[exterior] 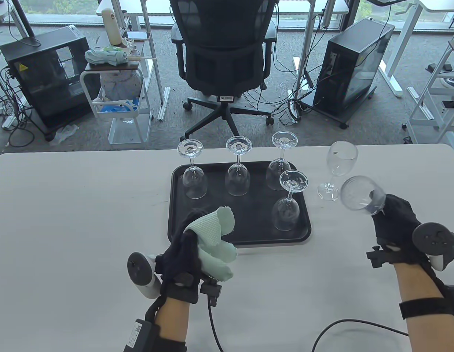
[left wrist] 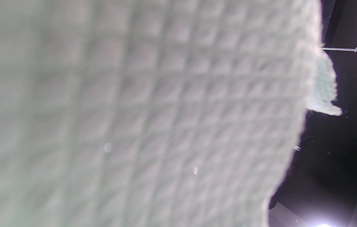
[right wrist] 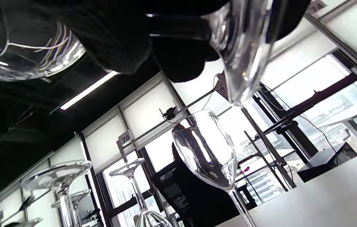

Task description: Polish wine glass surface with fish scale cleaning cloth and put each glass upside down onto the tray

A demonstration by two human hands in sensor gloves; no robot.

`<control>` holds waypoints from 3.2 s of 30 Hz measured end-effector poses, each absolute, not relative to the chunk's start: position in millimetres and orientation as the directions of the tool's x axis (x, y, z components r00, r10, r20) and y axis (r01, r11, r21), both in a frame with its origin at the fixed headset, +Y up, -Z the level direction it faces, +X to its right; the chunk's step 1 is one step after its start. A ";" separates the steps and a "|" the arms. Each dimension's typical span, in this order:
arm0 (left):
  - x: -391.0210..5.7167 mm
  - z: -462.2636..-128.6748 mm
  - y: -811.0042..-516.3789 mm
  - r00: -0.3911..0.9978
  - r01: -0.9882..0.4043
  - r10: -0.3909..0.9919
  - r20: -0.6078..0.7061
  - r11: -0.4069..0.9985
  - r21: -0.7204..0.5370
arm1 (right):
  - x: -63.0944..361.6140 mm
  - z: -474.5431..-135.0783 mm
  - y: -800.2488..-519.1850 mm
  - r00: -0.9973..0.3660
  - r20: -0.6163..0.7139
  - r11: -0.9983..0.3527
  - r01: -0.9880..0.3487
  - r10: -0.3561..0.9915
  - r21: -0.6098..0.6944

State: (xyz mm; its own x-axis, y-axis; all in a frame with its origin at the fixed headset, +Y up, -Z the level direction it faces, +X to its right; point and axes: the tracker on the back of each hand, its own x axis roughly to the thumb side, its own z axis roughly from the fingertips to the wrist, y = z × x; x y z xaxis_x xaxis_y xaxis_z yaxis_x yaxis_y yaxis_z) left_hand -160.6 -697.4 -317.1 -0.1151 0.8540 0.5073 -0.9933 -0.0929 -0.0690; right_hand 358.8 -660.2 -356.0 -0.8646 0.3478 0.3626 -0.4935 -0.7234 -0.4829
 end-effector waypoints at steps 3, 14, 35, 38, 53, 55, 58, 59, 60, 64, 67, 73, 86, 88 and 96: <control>-157.4 -316.8 -697.5 -0.112 -0.994 0.857 0.504 -0.085 -0.075 | 301.9 -331.5 -649.2 -0.930 0.355 -0.838 -0.264 0.090 -0.478; -147.6 -313.4 -696.7 -0.112 -0.992 0.856 0.505 -0.069 -0.103 | 139.8 -302.4 -652.8 -0.915 0.403 -0.857 -0.184 -0.030 -0.482; -133.6 -308.0 -699.1 -0.019 -0.999 0.884 0.468 0.002 -0.044 | 196.5 -320.4 -691.1 -0.334 0.678 -0.400 -0.914 0.655 -0.064; -122.5 -306.1 -698.1 -0.005 -0.989 0.846 0.533 0.075 -0.127 | 198.9 -326.0 -697.5 -0.235 0.555 -0.262 -0.964 0.798 -0.031; -129.2 -303.7 -694.8 0.044 -0.992 0.835 0.549 0.103 -0.077 | 192.4 -312.7 -687.9 -0.390 0.712 -0.402 -0.901 0.584 -0.163; -128.3 -301.7 -691.2 0.086 -0.990 0.772 0.630 0.138 -0.034 | 192.9 -318.7 -691.6 -0.319 0.594 -0.372 -0.928 0.738 -0.036; -132.9 -302.5 -689.7 0.157 -0.979 0.757 0.634 0.203 0.000 | 191.7 -318.1 -690.5 -0.309 0.600 -0.387 -0.922 0.738 0.001; -134.5 -303.2 -689.6 0.190 -0.973 0.767 0.613 0.232 0.011 | 191.8 -315.1 -686.8 -0.399 0.672 -0.464 -0.881 0.624 -0.091; -135.6 -304.0 -689.7 0.204 -0.969 0.771 0.603 0.247 0.012 | 192.1 -314.2 -686.0 -0.426 0.689 -0.478 -0.868 0.586 -0.130; -134.1 -305.7 -692.6 0.112 -0.983 0.845 0.524 0.173 -0.069 | 192.3 -306.6 -684.2 -0.507 0.796 -0.519 -0.802 0.331 -0.295; -131.8 -304.3 -693.6 0.110 -0.983 0.848 0.519 0.172 -0.072 | 193.5 -310.3 -687.8 -0.462 0.763 -0.452 -0.856 0.453 -0.250; -134.5 -306.9 -694.2 0.115 -0.983 0.795 0.596 0.176 -0.045 | 191.4 -314.7 -687.0 -0.362 0.641 -0.431 -0.901 0.677 -0.054; -133.5 -308.8 -698.1 0.110 -0.984 0.796 0.595 0.173 -0.050 | 193.6 -318.2 -689.9 -0.340 0.626 -0.431 -0.902 0.702 -0.007; -135.5 -311.2 -700.7 0.068 -0.986 0.829 0.556 0.141 -0.089 | 191.7 -312.7 -685.6 -0.475 0.706 -0.528 -0.833 0.526 -0.166; -133.9 -311.1 -702.7 0.017 -0.987 0.853 0.522 0.097 -0.127 | 189.6 -311.4 -690.5 -0.387 0.692 -0.406 -0.902 0.610 -0.146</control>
State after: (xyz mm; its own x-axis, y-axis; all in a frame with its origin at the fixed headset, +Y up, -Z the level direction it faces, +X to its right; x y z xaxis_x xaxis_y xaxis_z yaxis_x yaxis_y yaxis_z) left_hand -133.9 -702.7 -311.1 0.0172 0.8530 0.5216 -0.9871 0.0974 -0.1267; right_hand 189.6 -690.5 -311.4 -0.3869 0.6096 0.6919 -0.9020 -0.4062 -0.1465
